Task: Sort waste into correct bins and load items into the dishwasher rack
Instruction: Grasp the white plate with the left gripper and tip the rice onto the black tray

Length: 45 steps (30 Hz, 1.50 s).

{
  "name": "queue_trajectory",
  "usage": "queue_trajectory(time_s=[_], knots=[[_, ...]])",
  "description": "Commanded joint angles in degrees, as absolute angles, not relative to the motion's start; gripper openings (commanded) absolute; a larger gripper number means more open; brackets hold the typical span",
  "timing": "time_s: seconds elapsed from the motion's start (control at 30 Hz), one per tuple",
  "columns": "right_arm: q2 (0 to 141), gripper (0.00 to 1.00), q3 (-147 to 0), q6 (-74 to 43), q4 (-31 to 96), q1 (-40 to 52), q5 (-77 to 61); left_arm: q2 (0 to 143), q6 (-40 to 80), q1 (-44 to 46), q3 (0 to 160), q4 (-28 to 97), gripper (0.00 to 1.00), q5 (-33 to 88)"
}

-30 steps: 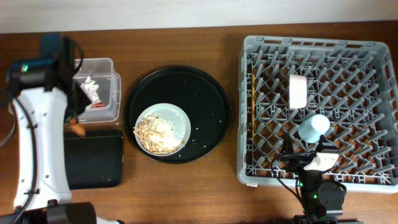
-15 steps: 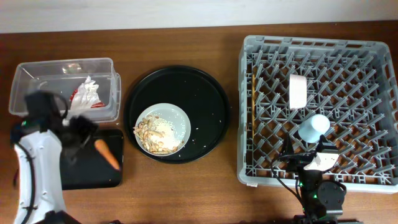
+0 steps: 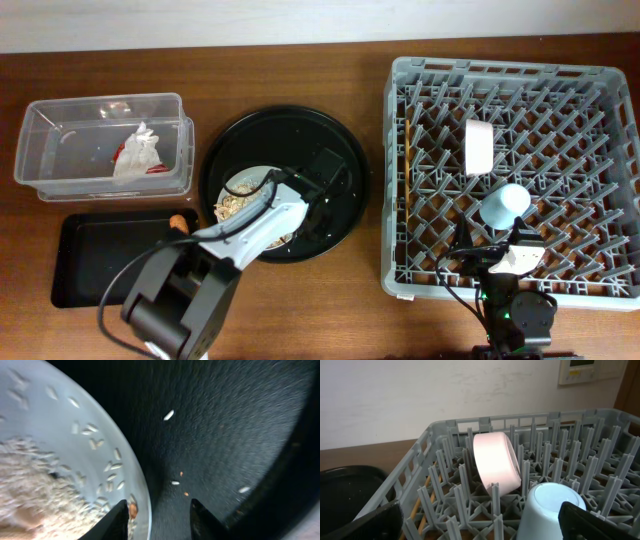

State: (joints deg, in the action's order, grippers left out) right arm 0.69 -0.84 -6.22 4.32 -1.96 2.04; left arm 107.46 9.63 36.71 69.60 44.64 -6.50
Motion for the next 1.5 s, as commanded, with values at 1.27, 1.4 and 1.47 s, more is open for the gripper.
queue_trajectory(time_s=[1.27,1.4,1.47], knots=[[0.36,0.98,-0.32,-6.42,4.45,-2.33,1.93,77.71,-0.34,-25.45,62.11,57.67,0.0,42.85],[0.36,0.98,-0.32,-6.42,4.45,-2.33,1.93,67.22,-2.37,-38.98,59.31,57.67,0.0,53.19],[0.36,0.98,-0.32,-6.42,4.45,-2.33,1.93,64.51,-5.82,-46.11,54.61,58.0,0.0,61.25]])
